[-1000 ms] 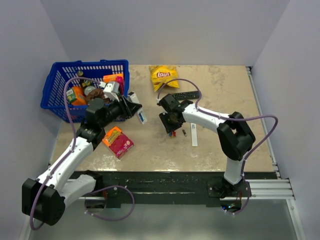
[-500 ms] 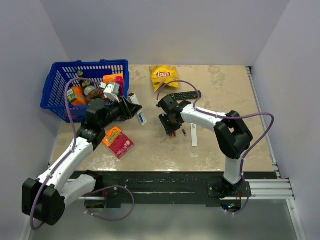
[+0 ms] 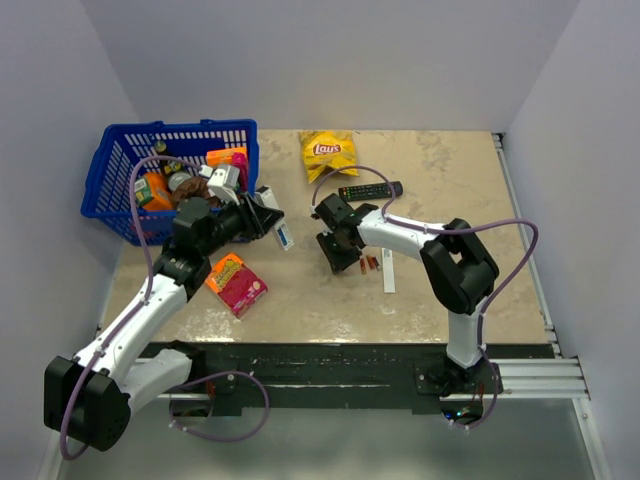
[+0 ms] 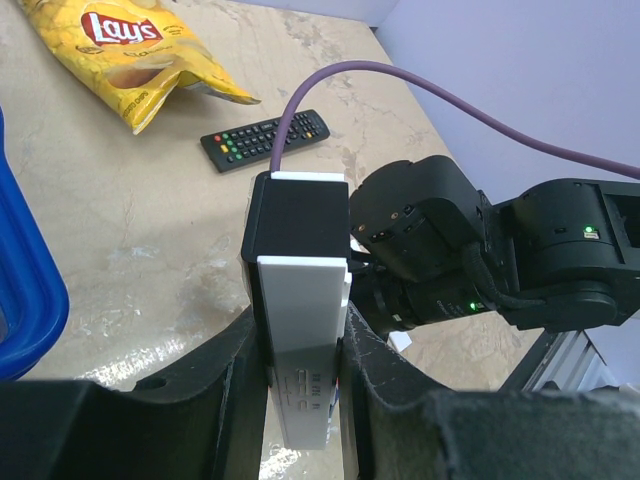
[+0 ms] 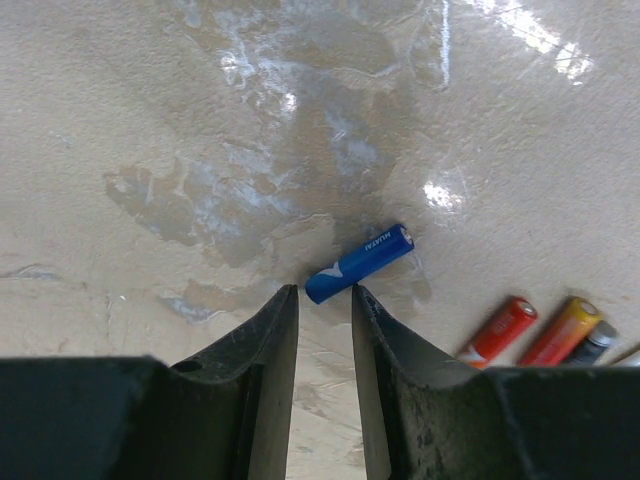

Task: Load the batteries into the remote control
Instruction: Adjust the battery at the center of the board, then pick up the battery from the center of the board.

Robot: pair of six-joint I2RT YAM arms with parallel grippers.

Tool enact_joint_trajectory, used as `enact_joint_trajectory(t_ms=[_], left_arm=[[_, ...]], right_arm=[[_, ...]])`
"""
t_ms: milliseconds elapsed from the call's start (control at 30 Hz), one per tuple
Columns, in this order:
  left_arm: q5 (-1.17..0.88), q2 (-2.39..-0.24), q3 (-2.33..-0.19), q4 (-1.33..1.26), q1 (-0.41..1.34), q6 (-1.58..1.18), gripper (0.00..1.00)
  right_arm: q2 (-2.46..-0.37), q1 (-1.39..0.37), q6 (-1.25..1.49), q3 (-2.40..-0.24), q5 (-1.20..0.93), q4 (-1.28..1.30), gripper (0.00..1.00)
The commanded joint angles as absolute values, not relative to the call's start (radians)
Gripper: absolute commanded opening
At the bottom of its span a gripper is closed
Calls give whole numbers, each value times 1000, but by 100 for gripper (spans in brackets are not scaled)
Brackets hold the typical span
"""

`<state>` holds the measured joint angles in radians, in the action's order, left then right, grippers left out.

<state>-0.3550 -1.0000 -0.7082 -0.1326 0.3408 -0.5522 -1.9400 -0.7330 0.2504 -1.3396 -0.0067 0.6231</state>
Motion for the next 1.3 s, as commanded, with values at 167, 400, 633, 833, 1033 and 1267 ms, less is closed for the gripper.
enact_joint_trajectory(t_ms=[167,400,633,833,1033,1267], left_arm=[[-362,-989,-716,-161,341,-526,0],[-362,-994,-724,-155,341,-526,0],[-359,-991,-738,-138,341,-517,0],[-350,-980,-756,-109,339,-506,0],[-339,-959,-761,-80,341,-499,0],[-313,-925,-767,-49,341,-483,0]], right_arm=[[-1951,-739,239,-1354,-95,598,32],[-1928,-739,100,-1400,-167,685,34],[-1832,-721,-317,-1436,-132,764,44],[-1763,-709,-657,-1408,-178,698,53],[-1821,-687,-883,-1428,-207,738,54],[-1910,-676,-992,-1480,-232,804,51]])
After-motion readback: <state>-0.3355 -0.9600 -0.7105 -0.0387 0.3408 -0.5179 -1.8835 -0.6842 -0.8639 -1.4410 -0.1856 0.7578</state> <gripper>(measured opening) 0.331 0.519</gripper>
